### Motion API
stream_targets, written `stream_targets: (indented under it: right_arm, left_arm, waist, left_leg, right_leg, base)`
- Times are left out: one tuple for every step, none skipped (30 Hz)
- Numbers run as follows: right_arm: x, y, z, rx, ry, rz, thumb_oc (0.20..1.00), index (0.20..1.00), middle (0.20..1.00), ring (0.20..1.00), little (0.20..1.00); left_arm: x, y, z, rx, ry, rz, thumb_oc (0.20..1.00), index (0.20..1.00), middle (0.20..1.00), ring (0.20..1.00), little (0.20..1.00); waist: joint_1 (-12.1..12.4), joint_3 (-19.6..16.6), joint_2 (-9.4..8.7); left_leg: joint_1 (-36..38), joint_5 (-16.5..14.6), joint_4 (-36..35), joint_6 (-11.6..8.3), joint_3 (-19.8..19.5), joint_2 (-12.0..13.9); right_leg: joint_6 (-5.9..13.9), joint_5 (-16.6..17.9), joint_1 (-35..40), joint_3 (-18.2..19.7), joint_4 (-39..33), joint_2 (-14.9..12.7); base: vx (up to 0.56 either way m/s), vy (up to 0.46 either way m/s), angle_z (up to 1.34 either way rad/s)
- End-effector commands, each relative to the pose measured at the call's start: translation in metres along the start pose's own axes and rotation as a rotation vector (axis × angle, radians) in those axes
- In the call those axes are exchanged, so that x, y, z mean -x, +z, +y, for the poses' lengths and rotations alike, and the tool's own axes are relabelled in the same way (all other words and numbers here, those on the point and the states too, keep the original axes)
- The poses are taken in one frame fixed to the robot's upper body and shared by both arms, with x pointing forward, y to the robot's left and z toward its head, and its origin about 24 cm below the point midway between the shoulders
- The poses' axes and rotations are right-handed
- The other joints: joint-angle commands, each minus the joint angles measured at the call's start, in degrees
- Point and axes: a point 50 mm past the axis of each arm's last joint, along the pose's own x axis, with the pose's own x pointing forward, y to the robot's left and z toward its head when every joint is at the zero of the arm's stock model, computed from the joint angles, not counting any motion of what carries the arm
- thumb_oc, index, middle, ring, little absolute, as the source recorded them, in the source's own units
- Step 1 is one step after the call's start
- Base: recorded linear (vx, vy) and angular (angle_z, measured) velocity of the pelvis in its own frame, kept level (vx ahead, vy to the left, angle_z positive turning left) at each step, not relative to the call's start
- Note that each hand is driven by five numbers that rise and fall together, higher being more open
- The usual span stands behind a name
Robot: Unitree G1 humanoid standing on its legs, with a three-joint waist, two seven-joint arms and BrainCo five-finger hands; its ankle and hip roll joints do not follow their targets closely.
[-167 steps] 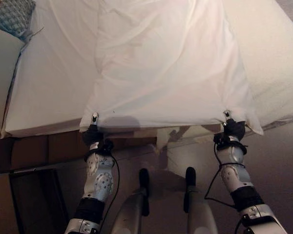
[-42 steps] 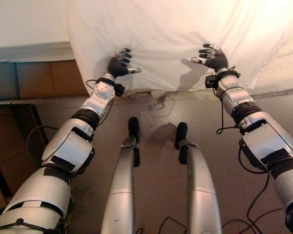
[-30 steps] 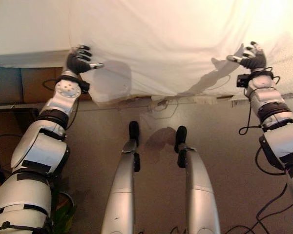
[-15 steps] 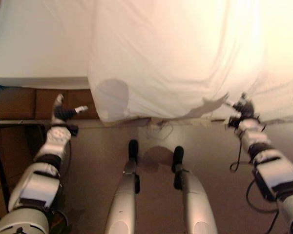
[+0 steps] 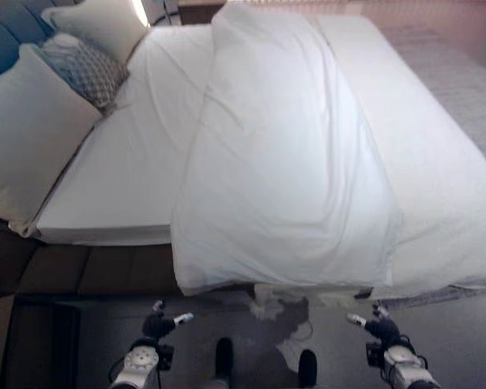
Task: Make the bed
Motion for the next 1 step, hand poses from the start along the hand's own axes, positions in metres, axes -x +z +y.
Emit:
stream_targets:
  right_arm:
    - [-0.0020,0.0080,0.0185,0.096,0.091,-0.013,1.000,1.000,1.000,1.000,1.000]
  left_arm:
    - [-0.0051,0.0050,-0.0057,-0.068,-0.051,0.021,1.000,1.000,1.000,1.000,1.000]
  waist:
    - [0.43,-0.76,-2.04]
  left_leg:
    - [2.35,-0.78,0.47,0.55,0.05,-2.17]
  right_leg:
    - [3.65,3.98,-1.86,3.37,1.37,-2.95]
  base:
    - [0.13,0.030,-0.02]
